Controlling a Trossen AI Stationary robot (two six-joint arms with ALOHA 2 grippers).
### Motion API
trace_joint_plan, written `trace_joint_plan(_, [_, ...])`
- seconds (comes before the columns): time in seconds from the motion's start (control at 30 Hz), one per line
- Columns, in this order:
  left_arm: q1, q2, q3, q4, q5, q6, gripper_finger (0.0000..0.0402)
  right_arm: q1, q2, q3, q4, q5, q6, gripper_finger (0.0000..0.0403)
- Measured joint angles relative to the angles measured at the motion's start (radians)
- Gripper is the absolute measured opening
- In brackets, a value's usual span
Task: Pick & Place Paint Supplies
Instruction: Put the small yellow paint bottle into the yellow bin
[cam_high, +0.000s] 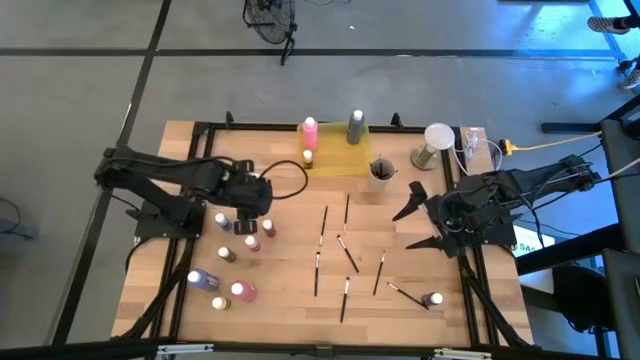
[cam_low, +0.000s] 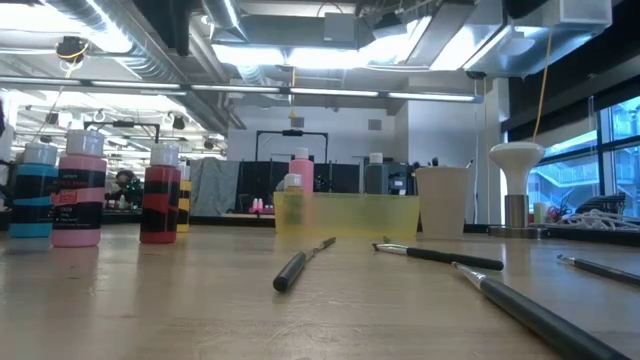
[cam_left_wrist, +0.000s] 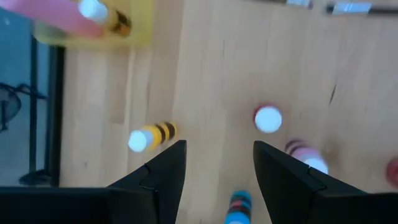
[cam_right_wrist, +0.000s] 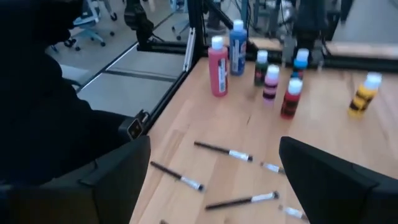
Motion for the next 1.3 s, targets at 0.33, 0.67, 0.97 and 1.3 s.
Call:
trace_joint_plan(0.33, [0.264,0.022,-0.017,-0.028,0.087,0.141,0.0182,-0.002,0.061,0.000,0.020,0.003,-0.035,0.0359])
trace_joint_plan(0.67, [0.583,0.022,-0.020,0.034,0.262,0.191,0.0182,-0.002,0.104,0.000,0.019,0.001,-0.020,0.0359])
trace_joint_plan(0.97, [0.643,0.033,-0.244,0.159,0.361,-0.037,0.0182,-0.002,0.125,0.000,0.018,0.000,-0.028,0.0359])
trace_joint_plan(1.3, [0.644,0.033,-0.339,0.265,0.390,-0.023,0.0182,-0.003,0.125,0.000,0.021,0.038,-0.061,0.0359])
